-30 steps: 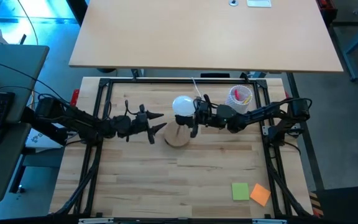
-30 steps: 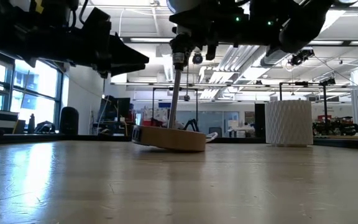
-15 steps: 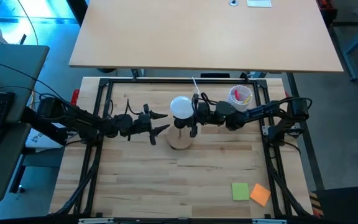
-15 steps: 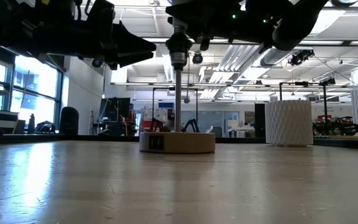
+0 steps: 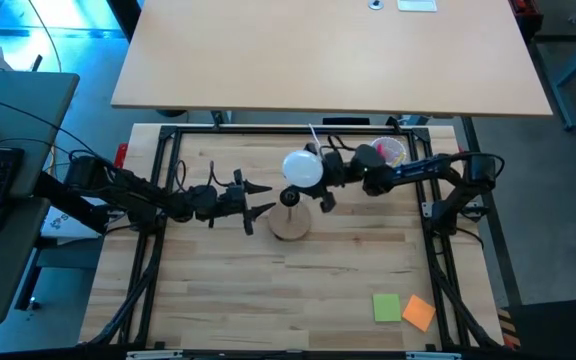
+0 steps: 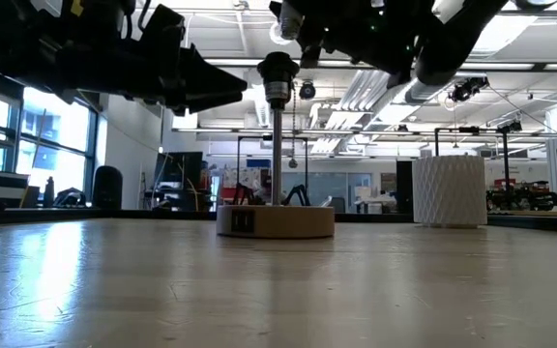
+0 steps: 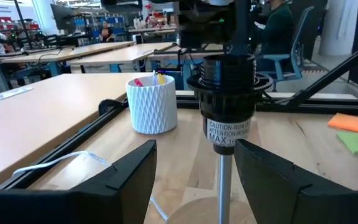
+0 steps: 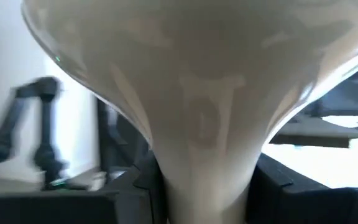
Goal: Screw lightbulb
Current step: Insert the white lightbulb into the desk lamp
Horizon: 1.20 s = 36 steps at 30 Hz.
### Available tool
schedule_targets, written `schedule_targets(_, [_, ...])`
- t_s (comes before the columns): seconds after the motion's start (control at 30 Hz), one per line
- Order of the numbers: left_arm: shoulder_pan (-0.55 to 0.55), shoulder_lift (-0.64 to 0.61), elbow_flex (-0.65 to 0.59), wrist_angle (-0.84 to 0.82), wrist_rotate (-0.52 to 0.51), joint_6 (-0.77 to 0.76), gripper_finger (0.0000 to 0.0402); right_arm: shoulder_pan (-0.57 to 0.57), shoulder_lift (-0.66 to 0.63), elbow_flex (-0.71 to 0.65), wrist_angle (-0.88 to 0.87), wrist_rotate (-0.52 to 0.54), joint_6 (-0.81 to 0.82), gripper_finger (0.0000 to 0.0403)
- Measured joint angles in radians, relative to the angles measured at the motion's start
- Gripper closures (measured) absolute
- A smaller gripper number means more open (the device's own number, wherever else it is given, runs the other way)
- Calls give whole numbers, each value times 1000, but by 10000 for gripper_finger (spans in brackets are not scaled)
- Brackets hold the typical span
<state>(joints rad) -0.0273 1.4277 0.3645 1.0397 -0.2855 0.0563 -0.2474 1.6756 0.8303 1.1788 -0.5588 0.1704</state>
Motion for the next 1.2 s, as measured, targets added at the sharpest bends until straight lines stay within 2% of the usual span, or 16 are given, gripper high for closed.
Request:
schedule_targets(0.2, [1, 0, 0, -9, 0, 0, 190, -20, 12, 8, -36, -39, -16, 269])
schedule_targets(0.47, [1, 0, 0, -56, -1, -22, 190, -1, 95, 131, -116, -196, -13, 269])
schedule_targets(0.83, [-2, 0, 0, -124, 3, -55, 190, -14, 97, 130, -193, -205, -57, 269])
schedule_targets(0.97, [-4, 0, 0, -124, 34, -60, 190, -15, 107, 131, -206, -208, -73, 269])
schedule_targets(1.2, [-24, 7, -1, -121, 94, -158, 190, -21, 109, 131, -258, -241, -112, 270])
